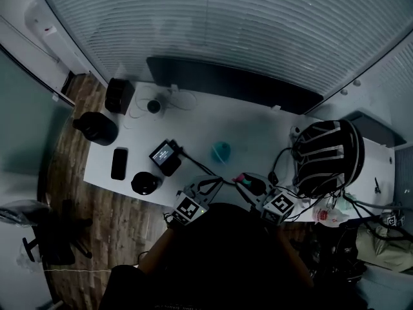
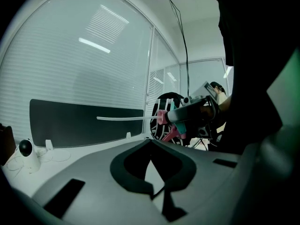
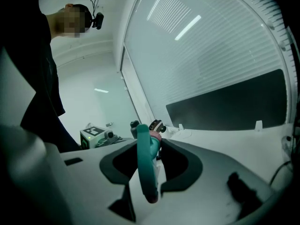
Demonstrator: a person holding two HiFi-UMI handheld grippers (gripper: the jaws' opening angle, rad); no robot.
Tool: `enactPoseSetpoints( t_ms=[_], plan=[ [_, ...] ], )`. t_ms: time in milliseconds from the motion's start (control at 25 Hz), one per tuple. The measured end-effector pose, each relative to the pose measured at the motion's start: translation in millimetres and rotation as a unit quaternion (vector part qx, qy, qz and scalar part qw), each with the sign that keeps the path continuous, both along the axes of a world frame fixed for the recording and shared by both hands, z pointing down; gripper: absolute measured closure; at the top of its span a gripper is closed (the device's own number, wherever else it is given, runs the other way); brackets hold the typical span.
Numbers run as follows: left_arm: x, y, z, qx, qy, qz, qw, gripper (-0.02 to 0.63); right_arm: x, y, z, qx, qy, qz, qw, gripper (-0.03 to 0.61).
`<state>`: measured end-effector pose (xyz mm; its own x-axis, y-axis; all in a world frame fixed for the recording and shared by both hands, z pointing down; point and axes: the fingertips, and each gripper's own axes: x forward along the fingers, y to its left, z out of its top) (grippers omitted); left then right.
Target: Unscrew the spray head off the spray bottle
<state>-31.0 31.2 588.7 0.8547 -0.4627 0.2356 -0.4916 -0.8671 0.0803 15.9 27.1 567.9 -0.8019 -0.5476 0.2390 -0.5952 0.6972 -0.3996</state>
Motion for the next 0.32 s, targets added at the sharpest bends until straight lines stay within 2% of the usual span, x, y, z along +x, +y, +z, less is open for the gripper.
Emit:
enactPoseSetpoints(
  t_ms=[320],
  plan=[
    [-13,-8,8,-0.003,-0.004,0.006,1.0000,0.609,-8,-18,-9,0.018,0.054,-0.009,0.998,0.451]
  ],
)
